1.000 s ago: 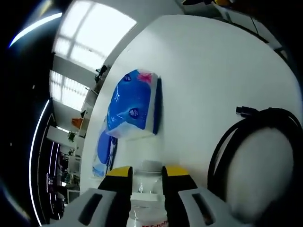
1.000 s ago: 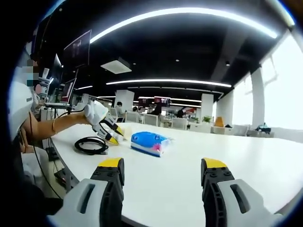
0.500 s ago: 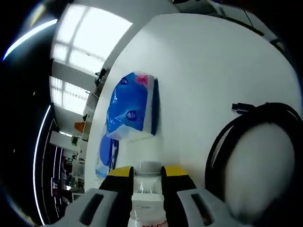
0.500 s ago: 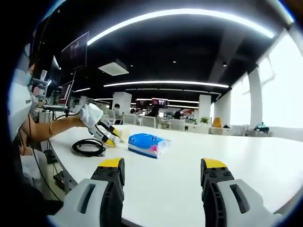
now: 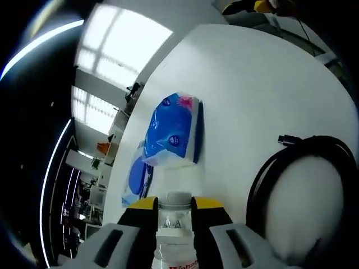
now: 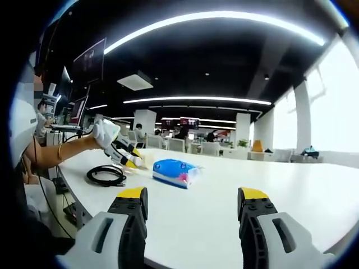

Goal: Arrange the tabletop items into an orderly group along one side of the table until the central work area is clear of visible clutter.

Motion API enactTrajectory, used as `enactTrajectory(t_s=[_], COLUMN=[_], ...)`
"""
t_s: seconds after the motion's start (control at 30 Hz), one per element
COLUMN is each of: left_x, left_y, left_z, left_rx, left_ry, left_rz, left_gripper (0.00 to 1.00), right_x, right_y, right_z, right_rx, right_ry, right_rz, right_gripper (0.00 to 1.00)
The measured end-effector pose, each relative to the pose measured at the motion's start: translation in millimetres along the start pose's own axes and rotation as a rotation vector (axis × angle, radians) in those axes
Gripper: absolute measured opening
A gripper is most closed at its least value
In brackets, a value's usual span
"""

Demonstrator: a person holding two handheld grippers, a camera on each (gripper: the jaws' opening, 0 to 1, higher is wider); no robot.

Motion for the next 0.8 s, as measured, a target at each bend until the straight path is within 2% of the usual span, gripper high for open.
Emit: enactTrajectory(t_s=[0.4, 0.6, 0.8], left_x=[15, 29, 44], left_y=[6.4, 16.0, 28.3], left_z=[-20.7, -39.9, -56.5], left_rx=[0.094, 0.208, 0.319], left_ry=[-0.066, -0.139, -0.186], left_rz=[0.035, 0.058, 0.086], left_gripper=[0.21, 0.21, 0.21], right_x=[-1, -3, -3], right_y=[-1.4, -1.8, -2.5], right_z=[-5, -7, -9], right_rx=[0.005, 0.004, 0.004], right_ry=[-0.009, -0.015, -0.017], right_rz=[0.001, 0.001, 0.003], right_gripper=[0.62, 0.62, 0.62])
Point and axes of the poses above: the point that each gripper's makers call its tool centre point, and the gripper's own axes: x roughly backward along the fingers, z roughly to its right, y roughly out of its underside, the point moved 1 cm from there along x, roughly backward along the fingers, and after that the axes turned 15 degrees about -x, right-handed, at the moved point
